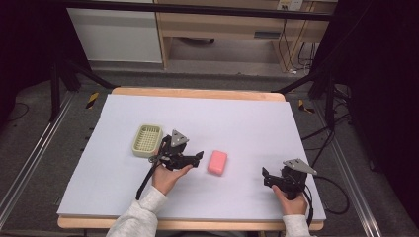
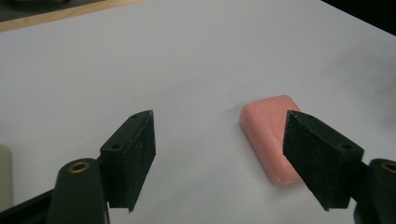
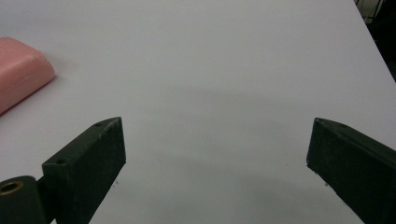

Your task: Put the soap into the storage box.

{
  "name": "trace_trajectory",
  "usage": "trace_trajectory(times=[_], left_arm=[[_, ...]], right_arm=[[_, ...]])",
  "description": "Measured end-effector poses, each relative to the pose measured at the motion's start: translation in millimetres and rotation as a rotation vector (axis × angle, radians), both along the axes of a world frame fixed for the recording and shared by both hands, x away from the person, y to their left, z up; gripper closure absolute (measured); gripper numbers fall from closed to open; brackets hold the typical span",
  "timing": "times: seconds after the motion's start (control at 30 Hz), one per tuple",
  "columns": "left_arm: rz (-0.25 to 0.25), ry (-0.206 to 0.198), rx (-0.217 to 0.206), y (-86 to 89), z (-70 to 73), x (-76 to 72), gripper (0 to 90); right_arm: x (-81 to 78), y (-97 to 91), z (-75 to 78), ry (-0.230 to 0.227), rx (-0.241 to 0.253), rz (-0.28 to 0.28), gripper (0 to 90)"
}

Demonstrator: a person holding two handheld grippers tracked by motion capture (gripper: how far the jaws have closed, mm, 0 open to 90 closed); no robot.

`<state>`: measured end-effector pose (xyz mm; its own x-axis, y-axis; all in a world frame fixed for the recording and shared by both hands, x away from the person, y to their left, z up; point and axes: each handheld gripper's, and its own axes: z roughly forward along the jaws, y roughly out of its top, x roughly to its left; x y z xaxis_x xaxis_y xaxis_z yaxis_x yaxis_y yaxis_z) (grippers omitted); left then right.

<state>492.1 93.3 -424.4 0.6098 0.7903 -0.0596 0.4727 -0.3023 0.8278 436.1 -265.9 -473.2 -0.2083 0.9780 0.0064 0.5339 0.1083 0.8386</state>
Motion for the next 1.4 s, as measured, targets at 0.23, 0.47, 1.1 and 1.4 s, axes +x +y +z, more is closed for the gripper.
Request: trace_trajectory(times=[0.23,0.47,1.1,1.4], left_arm=[[-0.02,0.005,0.021,-14.1,-2.4,1.9,24.8],[-0.038,0.017,0.026,-24.7,-3.5,3.8,24.5],[-0.083,0.067,0.074,-58.5,-19.2,9.8,20.8],[-0.093,0.093,0.104,-71.2,-28.4,12.5,19.7]], right_arm=[[0.4,0.4,-0.1,0.004,0.004,0.007,5.1],[0.8,1.6,-0.4,0.005,-0.001,0.008,5.2],[1.4,3.2,-0.4,0.007,-0.006,0.007,5.2],[1.4,3.3,-0.5,0.011,-0.008,0.009,5.3]])
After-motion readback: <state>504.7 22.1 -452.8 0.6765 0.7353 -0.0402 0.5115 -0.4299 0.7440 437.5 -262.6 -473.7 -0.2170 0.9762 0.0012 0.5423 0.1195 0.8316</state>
